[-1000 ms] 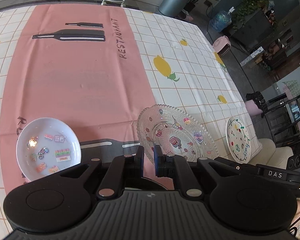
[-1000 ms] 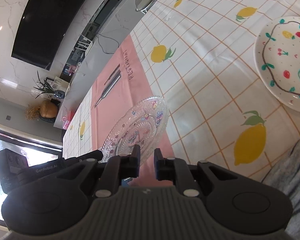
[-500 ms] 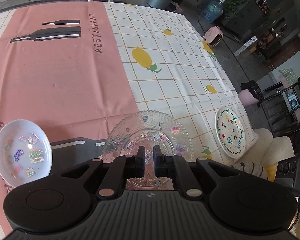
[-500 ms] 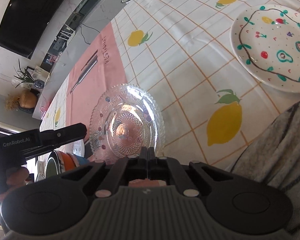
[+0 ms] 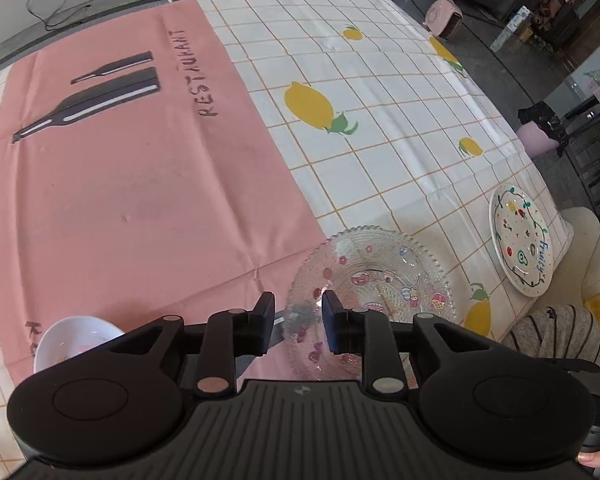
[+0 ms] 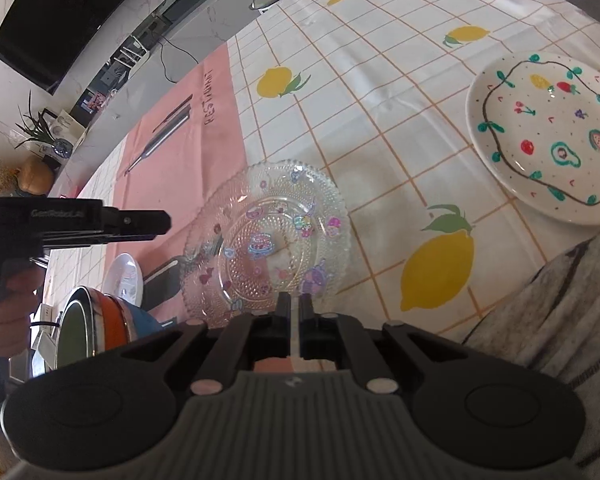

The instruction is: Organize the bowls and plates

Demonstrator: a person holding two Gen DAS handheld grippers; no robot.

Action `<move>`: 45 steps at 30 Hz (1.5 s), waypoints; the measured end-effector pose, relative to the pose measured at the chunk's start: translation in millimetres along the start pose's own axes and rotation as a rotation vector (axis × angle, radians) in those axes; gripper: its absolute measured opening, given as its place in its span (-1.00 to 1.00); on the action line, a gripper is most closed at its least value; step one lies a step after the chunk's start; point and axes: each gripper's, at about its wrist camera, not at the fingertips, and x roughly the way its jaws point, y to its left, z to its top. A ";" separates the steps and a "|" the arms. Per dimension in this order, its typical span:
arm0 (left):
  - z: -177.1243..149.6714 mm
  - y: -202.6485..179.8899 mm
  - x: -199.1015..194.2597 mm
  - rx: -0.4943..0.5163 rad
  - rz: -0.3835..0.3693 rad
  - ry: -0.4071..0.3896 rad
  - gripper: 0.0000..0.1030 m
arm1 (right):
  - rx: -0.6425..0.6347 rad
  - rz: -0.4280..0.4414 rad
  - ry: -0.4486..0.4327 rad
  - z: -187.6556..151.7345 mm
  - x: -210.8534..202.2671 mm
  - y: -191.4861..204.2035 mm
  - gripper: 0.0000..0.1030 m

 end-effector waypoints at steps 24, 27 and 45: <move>21.8 -20.1 38.3 0.020 -0.027 0.079 -0.13 | -0.134 -0.024 -0.025 -6.3 0.4 9.5 -1.00; 27.6 -14.6 28.9 -0.023 -0.042 0.010 -0.05 | -0.130 -0.016 -0.022 -6.2 0.4 8.0 -1.00; 14.8 -39.8 39.9 0.131 0.112 -0.020 -0.18 | -0.156 0.033 0.020 -7.2 4.7 8.0 -1.00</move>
